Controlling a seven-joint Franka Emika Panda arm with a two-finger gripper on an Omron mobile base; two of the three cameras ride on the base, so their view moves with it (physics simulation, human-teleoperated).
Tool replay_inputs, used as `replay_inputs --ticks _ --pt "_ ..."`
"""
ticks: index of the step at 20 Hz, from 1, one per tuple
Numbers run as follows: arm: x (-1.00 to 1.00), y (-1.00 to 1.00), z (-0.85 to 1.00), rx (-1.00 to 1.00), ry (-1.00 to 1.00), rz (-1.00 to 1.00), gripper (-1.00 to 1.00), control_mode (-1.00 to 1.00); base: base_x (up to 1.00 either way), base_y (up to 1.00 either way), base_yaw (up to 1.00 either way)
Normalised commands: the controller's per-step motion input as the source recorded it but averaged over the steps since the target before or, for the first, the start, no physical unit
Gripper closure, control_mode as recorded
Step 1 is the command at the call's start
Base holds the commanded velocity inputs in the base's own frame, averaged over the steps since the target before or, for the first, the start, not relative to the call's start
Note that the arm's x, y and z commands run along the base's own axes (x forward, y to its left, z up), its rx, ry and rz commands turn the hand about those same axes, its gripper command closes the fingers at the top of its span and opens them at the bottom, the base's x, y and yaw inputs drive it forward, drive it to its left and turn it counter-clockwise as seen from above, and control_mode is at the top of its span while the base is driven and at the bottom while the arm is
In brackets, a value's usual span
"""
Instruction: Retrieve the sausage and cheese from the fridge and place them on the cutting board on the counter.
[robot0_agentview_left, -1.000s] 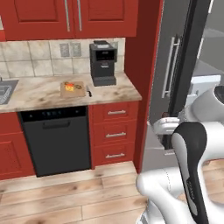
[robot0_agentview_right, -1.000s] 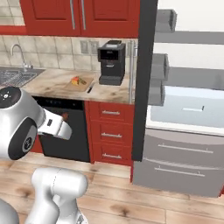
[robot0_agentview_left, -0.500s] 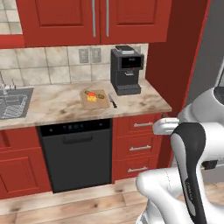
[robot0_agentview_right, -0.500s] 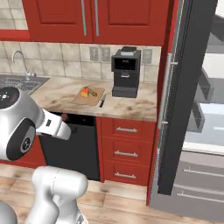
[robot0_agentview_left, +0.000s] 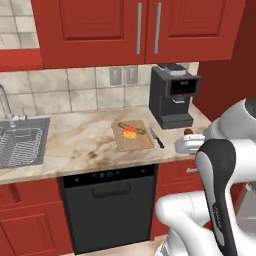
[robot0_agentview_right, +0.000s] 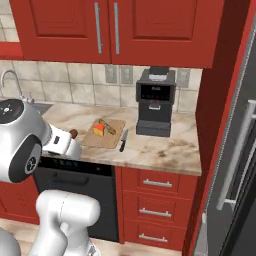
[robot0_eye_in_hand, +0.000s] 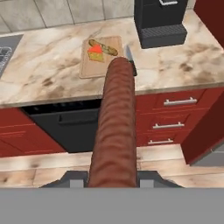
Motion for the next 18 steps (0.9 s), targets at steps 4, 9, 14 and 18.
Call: replay_inputs --ticks 4,9,14,18 --pt "0.00 0.00 0.00 0.00 0.00 0.00 1.00 1.00 0.84 0.54 0.00" --pt "0.00 0.00 0.00 0.00 0.00 0.00 1.00 1.00 0.62 0.35 0.00" --pt "0.00 0.00 0.00 0.00 0.00 0.00 1.00 1.00 0.09 0.04 0.00" --pt "0.00 0.00 0.00 0.00 0.00 0.00 1.00 1.00 0.00 0.00 0.00"
